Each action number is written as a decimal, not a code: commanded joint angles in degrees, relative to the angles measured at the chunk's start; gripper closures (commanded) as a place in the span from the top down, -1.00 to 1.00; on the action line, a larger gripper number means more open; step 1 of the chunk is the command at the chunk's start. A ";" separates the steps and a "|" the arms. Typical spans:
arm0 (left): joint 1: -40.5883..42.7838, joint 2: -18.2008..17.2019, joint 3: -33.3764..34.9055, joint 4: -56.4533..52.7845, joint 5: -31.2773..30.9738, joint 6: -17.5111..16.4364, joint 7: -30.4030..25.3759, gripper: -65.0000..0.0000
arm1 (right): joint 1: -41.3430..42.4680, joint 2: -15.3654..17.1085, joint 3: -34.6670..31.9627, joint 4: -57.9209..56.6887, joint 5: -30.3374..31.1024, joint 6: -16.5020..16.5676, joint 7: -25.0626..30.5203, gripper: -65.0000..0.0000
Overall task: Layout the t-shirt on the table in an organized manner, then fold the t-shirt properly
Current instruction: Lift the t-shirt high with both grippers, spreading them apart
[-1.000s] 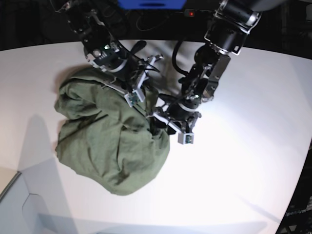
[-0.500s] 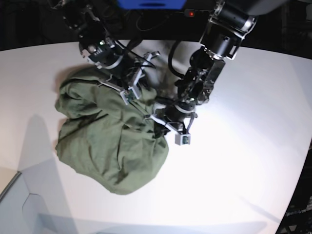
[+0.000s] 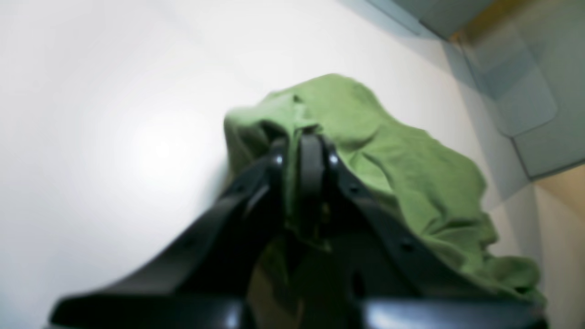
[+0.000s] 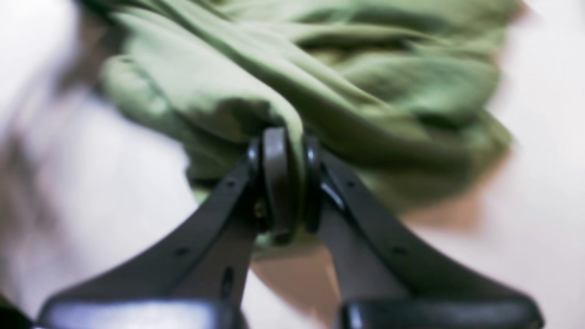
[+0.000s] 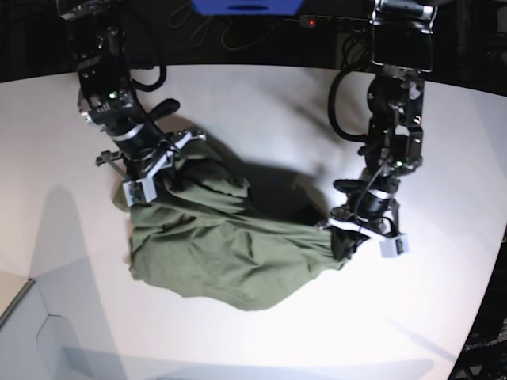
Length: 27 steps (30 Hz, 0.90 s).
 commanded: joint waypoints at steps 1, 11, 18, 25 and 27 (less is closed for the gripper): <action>-0.65 -0.80 -2.91 2.96 0.43 1.04 -1.86 -0.99 | 0.66 0.59 1.96 0.91 -1.47 -0.82 0.79 -1.00; 0.31 -0.89 -12.23 8.41 0.34 1.04 3.15 -0.99 | 4.44 1.03 6.18 1.18 -1.47 -0.65 0.79 -1.00; 1.90 -1.59 -12.67 7.80 0.43 0.95 2.79 -0.99 | 2.68 0.24 2.57 1.18 -1.21 -0.56 -1.41 -1.00; 4.10 -2.47 -15.22 7.71 0.43 0.69 3.06 -0.99 | 4.70 -3.72 -4.37 -1.28 -1.38 -0.56 -2.55 -0.26; 5.24 -3.00 -15.22 7.71 0.43 0.69 3.06 -0.99 | 7.08 -4.60 -5.43 -4.18 -1.38 -0.47 -2.55 0.09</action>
